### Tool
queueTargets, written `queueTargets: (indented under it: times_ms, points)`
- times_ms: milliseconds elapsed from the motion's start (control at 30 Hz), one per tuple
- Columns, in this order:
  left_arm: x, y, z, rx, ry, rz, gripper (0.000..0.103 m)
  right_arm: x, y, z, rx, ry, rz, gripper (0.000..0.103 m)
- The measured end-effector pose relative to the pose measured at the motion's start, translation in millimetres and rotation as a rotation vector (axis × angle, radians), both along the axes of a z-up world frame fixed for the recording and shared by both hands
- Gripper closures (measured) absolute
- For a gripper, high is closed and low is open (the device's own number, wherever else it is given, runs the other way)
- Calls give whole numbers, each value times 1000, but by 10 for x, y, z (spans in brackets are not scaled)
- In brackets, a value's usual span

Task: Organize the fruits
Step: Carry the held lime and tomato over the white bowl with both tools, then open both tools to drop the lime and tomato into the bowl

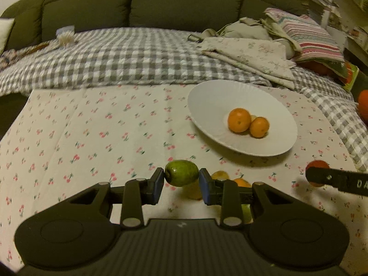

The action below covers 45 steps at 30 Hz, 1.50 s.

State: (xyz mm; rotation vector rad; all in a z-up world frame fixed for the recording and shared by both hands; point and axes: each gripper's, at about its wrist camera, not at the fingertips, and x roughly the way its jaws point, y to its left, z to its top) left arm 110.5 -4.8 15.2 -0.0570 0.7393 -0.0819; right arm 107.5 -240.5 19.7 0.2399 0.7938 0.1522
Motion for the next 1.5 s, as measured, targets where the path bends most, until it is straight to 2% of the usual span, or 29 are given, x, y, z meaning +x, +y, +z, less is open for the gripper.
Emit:
queueTargets:
  times_ms: [233,467,767,867,967,1100,1233,1500]
  points:
    - [80,-150,65,39,-59,-64,71,53,-67,83,9,-37,-17,68]
    - [176,-331,105,77,-138,-177,71,107,-107,144,-25,-77,-31,68]
    - [345,-515,7,76,-157,-281,71,302,-72,155,-30,-117,0,68]
    - [421,-535,-29,69,-153,-293,71,391,-30,137,-28,-124,20,68]
    - [541,-524,-84,22,-120,-294,71,474,11,104,-20,-122,45,68]
    - [631,-548,-166,59,-123,-291,71,565,72,19,-6,-99,70,68]
    - [697,-533,-204,38,-116,-294,71,629,115,-35,-11,-94,77,68]
    - [765,-588,-259,61,-125,-306,69,743,155,-126,11,-83,81,67]
